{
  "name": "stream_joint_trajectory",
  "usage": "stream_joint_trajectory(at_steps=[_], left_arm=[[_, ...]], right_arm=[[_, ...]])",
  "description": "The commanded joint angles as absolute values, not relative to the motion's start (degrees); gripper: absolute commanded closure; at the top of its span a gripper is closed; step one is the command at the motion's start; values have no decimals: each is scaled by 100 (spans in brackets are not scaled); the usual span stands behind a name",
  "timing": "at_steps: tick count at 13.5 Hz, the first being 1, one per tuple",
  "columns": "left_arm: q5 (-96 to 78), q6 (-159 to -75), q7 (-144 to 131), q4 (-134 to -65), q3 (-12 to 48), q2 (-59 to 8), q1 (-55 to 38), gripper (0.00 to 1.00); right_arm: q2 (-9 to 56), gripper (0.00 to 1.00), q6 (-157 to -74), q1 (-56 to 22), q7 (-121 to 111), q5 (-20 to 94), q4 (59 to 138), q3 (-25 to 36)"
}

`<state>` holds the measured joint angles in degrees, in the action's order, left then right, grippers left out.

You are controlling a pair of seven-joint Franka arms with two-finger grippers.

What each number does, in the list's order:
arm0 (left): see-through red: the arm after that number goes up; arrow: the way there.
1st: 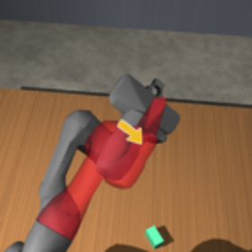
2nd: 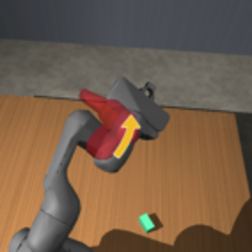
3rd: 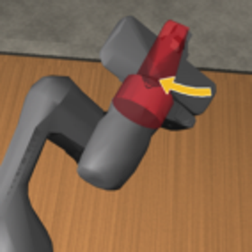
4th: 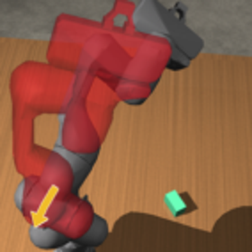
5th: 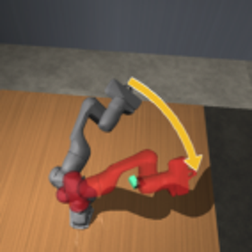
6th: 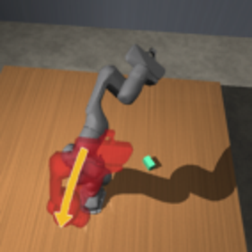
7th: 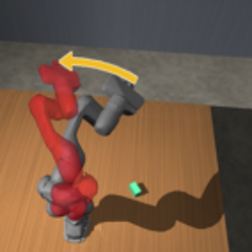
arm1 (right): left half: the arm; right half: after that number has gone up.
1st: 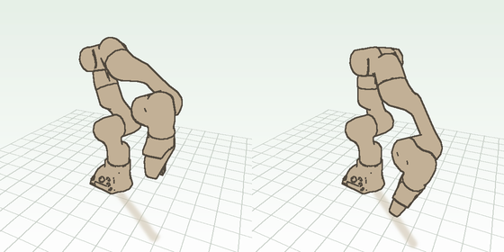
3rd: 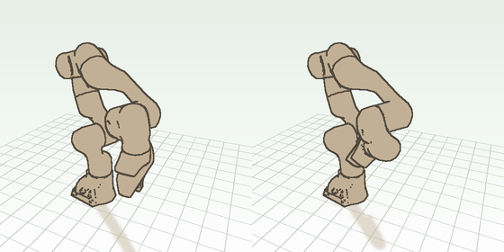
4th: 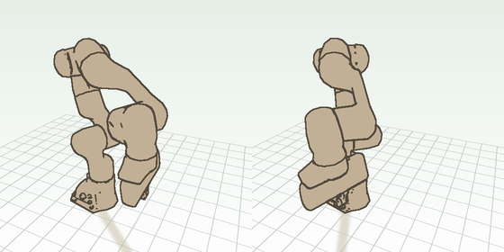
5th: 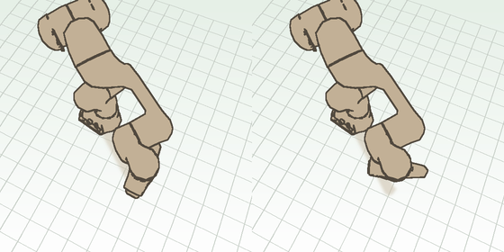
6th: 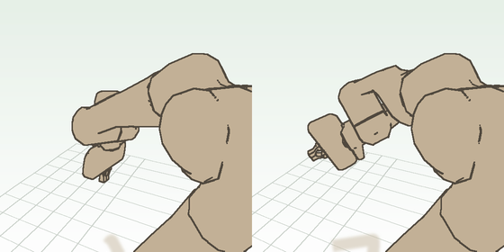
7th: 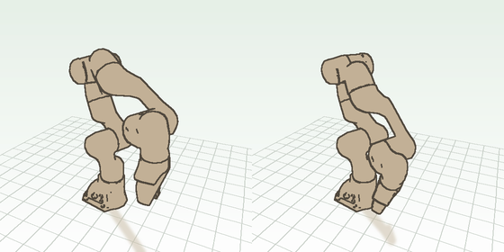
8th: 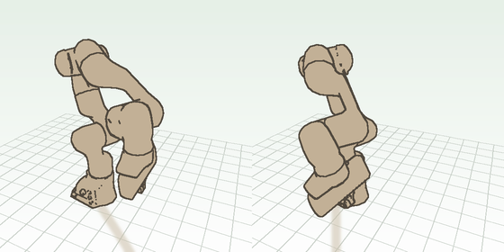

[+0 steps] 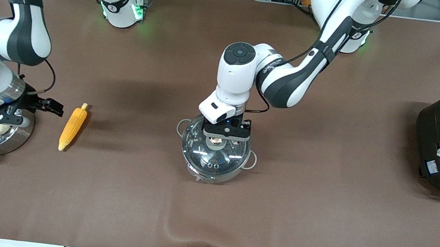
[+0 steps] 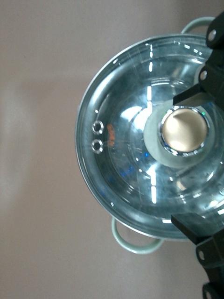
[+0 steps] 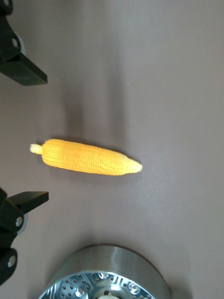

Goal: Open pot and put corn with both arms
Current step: 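Grasp the lid knob with the left gripper while the right gripper grasps the corn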

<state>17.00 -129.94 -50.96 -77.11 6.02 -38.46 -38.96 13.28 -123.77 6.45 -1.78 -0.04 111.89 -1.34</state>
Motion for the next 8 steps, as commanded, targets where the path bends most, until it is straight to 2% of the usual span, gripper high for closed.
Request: stream_joint_trajectory(at_steps=[1,4,7,8], left_arm=[[1872,-13261,-5413,-7383,327,-4122,-4174,0],[1872,-13543,-5493,-7383,167,-4245,-4324,0],[1863,-13544,-5694,-7400,167,-4263,-4403,0],[1837,-13535,-5939,-7409,176,-4263,-4403,8]], right_arm=[[1800,0,-12691,765,104,-17,11162,-123],[2415,0,-13076,800,456,-18,11171,-123],[2733,0,-13227,809,510,-18,11180,-123],[2820,0,-13271,817,510,-18,11180,-123]])
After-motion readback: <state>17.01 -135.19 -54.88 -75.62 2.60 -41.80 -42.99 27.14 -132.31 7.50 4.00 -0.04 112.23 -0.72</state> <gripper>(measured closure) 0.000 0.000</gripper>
